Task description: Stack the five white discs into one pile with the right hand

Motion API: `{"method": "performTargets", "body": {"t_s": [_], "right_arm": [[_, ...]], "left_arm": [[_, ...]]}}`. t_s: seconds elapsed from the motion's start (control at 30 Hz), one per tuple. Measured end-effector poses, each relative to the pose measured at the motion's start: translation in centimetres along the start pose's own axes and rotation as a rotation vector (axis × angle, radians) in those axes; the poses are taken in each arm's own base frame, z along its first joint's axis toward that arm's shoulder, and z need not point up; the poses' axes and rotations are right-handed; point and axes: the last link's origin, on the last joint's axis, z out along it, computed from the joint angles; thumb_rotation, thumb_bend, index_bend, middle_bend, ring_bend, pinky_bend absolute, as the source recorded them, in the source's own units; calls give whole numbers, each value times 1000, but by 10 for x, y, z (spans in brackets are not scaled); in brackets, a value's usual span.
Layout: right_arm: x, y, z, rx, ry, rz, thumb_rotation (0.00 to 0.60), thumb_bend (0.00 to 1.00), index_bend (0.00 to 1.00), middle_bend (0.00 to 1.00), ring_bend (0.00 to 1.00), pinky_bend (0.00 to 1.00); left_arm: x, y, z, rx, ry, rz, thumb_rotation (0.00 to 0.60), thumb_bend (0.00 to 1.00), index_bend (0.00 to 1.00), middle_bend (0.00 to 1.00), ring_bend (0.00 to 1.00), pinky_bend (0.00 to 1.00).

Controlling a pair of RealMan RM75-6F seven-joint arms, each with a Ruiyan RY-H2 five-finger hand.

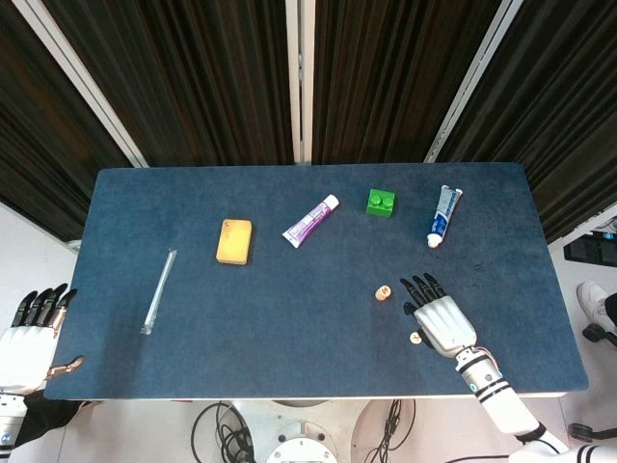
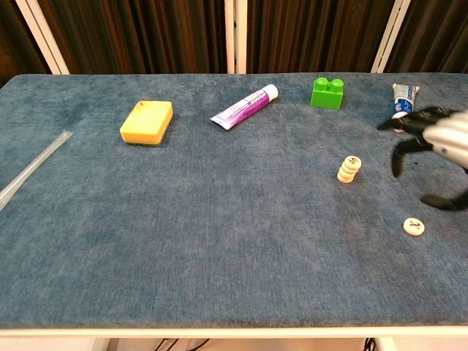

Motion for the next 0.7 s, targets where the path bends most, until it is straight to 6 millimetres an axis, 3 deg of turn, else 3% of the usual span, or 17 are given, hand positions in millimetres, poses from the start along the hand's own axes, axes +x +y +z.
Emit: {"method": "performTargets", "body": {"t_s": [0.23,0.7], "right_arm": [[-25,6,-11,-34,-35,24,600,223,367,29,0,0],[-41,-8,-7,-27,-80,44,600,216,361,26,0,0]], "left_arm": [[-1,-1,-4,3,-3,-3,600,27,0,0,0,0],[-3,-5,-9,13,0,-15,600,27,0,0,0,0]]}}
